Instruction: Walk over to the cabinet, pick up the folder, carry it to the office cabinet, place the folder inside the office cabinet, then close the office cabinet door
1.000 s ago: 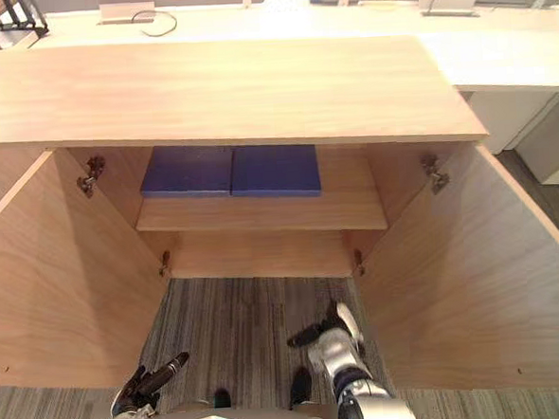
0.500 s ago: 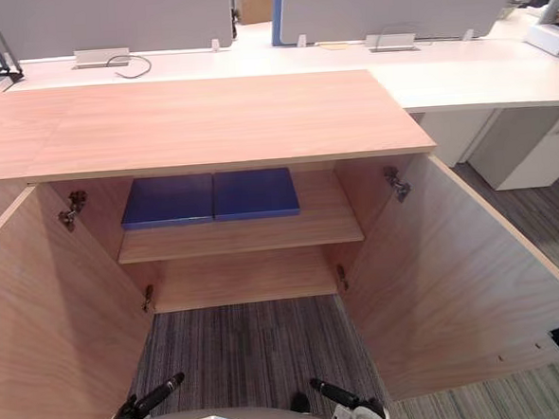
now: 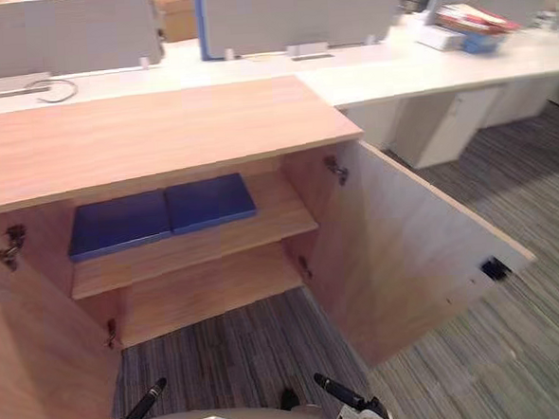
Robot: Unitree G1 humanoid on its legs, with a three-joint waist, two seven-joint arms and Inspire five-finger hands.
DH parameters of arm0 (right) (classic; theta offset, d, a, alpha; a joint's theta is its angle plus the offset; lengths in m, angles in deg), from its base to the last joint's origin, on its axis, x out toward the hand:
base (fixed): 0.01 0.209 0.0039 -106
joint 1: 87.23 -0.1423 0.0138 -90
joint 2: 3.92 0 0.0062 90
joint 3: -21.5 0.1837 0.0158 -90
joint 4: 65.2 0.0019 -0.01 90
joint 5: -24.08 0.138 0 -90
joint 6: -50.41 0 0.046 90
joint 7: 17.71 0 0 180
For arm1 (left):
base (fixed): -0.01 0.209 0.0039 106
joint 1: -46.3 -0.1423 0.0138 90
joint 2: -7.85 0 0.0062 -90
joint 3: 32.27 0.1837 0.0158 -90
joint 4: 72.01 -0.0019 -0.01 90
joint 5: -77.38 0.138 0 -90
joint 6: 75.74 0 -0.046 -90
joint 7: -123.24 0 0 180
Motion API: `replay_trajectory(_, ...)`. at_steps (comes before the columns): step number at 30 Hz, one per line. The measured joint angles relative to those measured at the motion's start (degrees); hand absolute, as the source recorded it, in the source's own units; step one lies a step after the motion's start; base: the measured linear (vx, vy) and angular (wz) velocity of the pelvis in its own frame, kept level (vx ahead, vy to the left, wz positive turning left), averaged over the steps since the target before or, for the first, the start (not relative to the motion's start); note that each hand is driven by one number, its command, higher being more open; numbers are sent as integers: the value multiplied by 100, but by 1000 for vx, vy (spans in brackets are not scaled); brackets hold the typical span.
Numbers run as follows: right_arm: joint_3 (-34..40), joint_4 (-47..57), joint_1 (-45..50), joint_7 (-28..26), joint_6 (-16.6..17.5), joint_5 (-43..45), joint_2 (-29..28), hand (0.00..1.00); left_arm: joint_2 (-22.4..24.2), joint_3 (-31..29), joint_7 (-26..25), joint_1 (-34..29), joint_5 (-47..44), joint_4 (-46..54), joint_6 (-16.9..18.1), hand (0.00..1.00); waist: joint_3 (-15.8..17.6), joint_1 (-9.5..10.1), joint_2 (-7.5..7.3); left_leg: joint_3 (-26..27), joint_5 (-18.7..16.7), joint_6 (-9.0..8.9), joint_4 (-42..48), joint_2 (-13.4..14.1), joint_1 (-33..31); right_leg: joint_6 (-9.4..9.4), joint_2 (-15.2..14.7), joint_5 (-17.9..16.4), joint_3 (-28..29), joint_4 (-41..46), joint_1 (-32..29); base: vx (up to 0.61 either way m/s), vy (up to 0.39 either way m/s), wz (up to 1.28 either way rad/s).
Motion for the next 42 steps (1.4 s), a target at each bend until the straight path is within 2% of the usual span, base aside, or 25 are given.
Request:
replay_trajectory(2, -12, 12, -50, -28, -32, -2, -4, 100, 2, -7, -7, -140, -8, 63, 12, 100, -29, 11, -40, 308, 61, 61, -251, 19, 16, -74, -14, -1, 95, -84, -74, -76, 97, -84)
replay_trajectory(4, -7, 16, -18, -46, -27, -5, -9, 100, -25, 36, -14, -158, 39, 65, 10, 100, -39, 1, -58, 474, 172, 42, -440, -46, 17, -107, -44, 6, 106, 19, -117, 76, 54, -53)
replay_trajectory(5, 20, 19, -7, -60, -39, 2, -2, 100, -50, 132, -6, -150, 171, 86, 14, 100, -51, 3, -58, 516, 245, 53, -570, -116, 35, -71, -121, 173, 98, -31, -169, 106, 12, -14)
replay_trajectory(10, 25, 83, 41, -146, -42, -19, 89, 100, 47, 448, 128, -6, 456, 110, 30, 100, -97, -10, 124, 394, 509, 84, -1149, -160, 438, -49, -152, 85, -66, 0, -49, 139, 14, 6)
replay_trajectory(14, -19, 83, 23, -175, -40, -15, 103, 100, 89, 439, 206, 14, 482, 179, 39, 100, -44, -9, 134, 391, 519, 93, -1149, -175, 622, -59, -95, -10, -53, 197, 3, 88, 21, -10)
replay_trajectory(16, -40, 91, -1, -200, -36, -5, 91, 100, 74, 426, 218, 54, 620, 191, 49, 100, 50, -4, 74, 483, 503, 113, -1014, -193, 643, -10, -106, -102, 13, 466, -69, -29, -1, -20)
replay_trajectory(19, -157, 193, -33, -212, -32, -4, 89, 100, 69, 424, 238, 100, 694, 189, 113, 100, 257, -5, 38, 635, 308, 210, -793, -198, 672, 58, -56, -182, 133, 693, -95, -151, 5, -26)
replay_trajectory(20, -245, 251, -34, -221, -29, -7, 87, 100, 68, 394, 261, 92, 692, 192, 137, 100, 343, -2, 52, 843, 227, 247, -647, -175, 616, -23, -63, -339, 87, 810, -250, -284, 30, -66)
replay_trajectory(21, -215, 334, -42, -242, -50, -5, 92, 100, 79, 353, 280, 109, 694, 185, 141, 100, 341, 3, 55, 1085, 232, 287, -668, -158, 613, -273, -320, -544, -588, 1048, -378, -203, 23, -81)
replay_trajectory(22, -213, 371, -41, -247, -53, -7, 104, 100, 91, 330, 286, 119, 692, 180, 139, 100, 331, 7, 95, 1214, 251, 308, -704, -118, 618, -416, -481, -639, -1038, 1216, -481, -156, 47, -110)
replay_trajectory(24, -178, 501, -51, -245, -48, -2, 166, 100, 64, 301, 311, 67, 695, 119, 138, 100, 325, 3, 179, 1789, 310, 289, -849, 62, 763, -655, -1052, -807, -2702, 2206, -625, -72, 50, -129)
replay_trajectory(26, -61, 523, 0, -224, -54, -6, 142, 100, 24, 291, 323, -4, 831, 74, 127, 100, 329, 2, 196, 2150, 341, 237, -959, 213, 945, -762, -1274, -904, -3435, 2548, -317, 35, -7, -111)
replay_trajectory(28, 196, 549, 28, -218, -80, -14, 80, 100, -42, 349, 364, -17, 1134, 80, 131, 100, 323, -10, 165, 2420, 360, 203, -980, 292, 1033, -647, -1474, -1130, -3918, 2552, -18, 74, -80, -97)
replay_trajectory(29, 481, 582, 34, -225, -134, -16, -8, 100, -104, 404, 386, 9, 1288, 77, 128, 100, 329, -19, 70, 2477, 378, 173, -963, 278, 1038, -617, -1472, -1162, -4170, 2436, -21, 75, -139, -88)
replay_trajectory(31, 1157, 634, 37, -220, -170, -17, -48, 100, -88, 459, 402, 75, 1563, -79, 107, 100, 354, -36, 216, 2318, 407, 155, -1118, 325, 1064, -686, -1165, -1068, -4226, 2062, 61, 59, -181, -82)
replay_trajectory(34, 1636, 604, 38, -218, -254, -23, -54, 100, -103, 572, 442, 72, 1573, -140, 96, 100, 324, -105, 285, 2317, 522, 94, -1390, 313, 1121, -656, -897, -884, -4088, 1631, 85, 16, -114, -39)
replay_trajectory(36, 1832, 482, -45, -230, -258, -24, -51, 100, -201, 665, 454, 72, 1572, -139, 92, 100, 332, -159, 241, 2340, 661, 31, -1632, 294, 1063, -597, -719, -611, -3962, 1183, 38, -52, -59, -28)
replay_trajectory(37, 1924, 329, -170, -231, -272, -27, -51, 100, -291, 828, 457, 62, 1582, -85, 88, 100, 330, -178, 199, 2429, 779, 16, -1774, 277, 919, -609, -697, -622, -3893, 936, -33, -80, -46, -14)
replay_trajectory(38, 1974, 279, -189, -232, -282, -30, -50, 100, -319, 869, 452, 47, 1580, -69, 89, 100, 353, -166, 218, 2460, 795, -6, -1779, 280, 855, -686, -797, -818, -3943, 1187, -139, -68, -75, -7)
replay_trajectory(39, 2033, 220, -210, -229, -303, -35, -52, 100, -361, 971, 437, -24, 1583, -11, 88, 100, 325, -147, 135, 2480, 830, -34, -1798, 289, 813, -632, -1065, -1157, -4098, 1812, -255, -23, -58, -4)
replay_trajectory(40, 2034, 164, -217, -234, -304, -47, -51, 100, -389, 1014, 421, -91, 1582, -11, 78, 100, 344, -161, 176, 2503, 860, -65, -1827, 288, 838, -603, -1153, -1177, -4150, 1901, -259, 93, -81, -24)
replay_trajectory(41, 1997, 35, -273, -249, -305, -54, -79, 100, -472, 1019, 421, -248, 1572, -20, 48, 100, 286, -135, 51, 2562, 921, -122, -1876, 231, 872, -366, -1160, -1060, -3990, 1683, -219, 110, -69, -35)
replay_trajectory(42, 1960, -40, -296, -261, -304, -52, -88, 100, -511, 1006, 411, -287, 1559, -42, -2, 100, 248, -131, -53, 2561, 951, -141, -1873, 189, 858, -368, -1035, -1060, -3884, 1481, -194, 149, -169, -61)
